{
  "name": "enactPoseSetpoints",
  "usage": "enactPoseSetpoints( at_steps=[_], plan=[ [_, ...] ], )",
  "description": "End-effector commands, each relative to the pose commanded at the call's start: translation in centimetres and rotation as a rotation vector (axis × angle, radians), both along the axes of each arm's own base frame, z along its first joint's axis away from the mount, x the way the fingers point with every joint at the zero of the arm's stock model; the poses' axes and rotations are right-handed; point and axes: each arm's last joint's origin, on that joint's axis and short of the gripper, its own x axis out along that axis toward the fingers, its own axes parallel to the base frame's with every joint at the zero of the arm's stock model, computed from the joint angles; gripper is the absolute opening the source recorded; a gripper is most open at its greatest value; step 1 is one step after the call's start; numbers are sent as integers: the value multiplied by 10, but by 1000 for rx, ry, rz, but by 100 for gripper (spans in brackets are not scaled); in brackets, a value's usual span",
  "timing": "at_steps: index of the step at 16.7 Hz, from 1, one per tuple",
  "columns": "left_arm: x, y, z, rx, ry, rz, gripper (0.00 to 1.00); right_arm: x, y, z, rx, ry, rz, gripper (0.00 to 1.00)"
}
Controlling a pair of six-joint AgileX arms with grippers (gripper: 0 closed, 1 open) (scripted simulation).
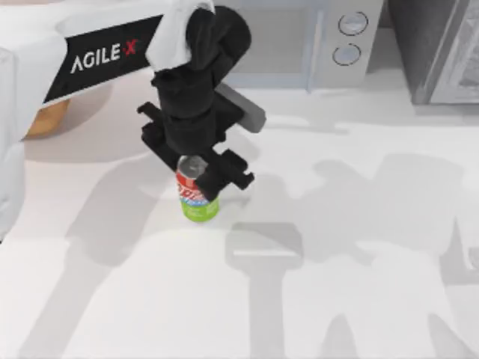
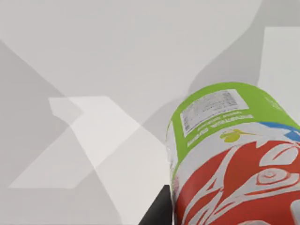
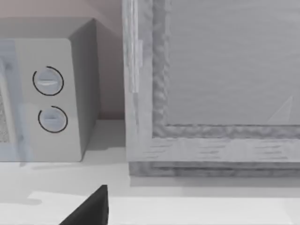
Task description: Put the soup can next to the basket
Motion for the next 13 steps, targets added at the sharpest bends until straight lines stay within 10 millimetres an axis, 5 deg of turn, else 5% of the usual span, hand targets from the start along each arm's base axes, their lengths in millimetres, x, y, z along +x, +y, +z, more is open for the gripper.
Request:
enactPoseSetpoints(
  at_steps=[3,8,13],
  plan=[
    [12,53,28,-53,14,65,0,0,0,0,0,0,0,100],
    [20,204,68,-120,9,342,0,0,0,0,0,0,0,100],
    [13,326,61,-71,-46,623,0,0,0,0,0,0,0,100]
  ],
)
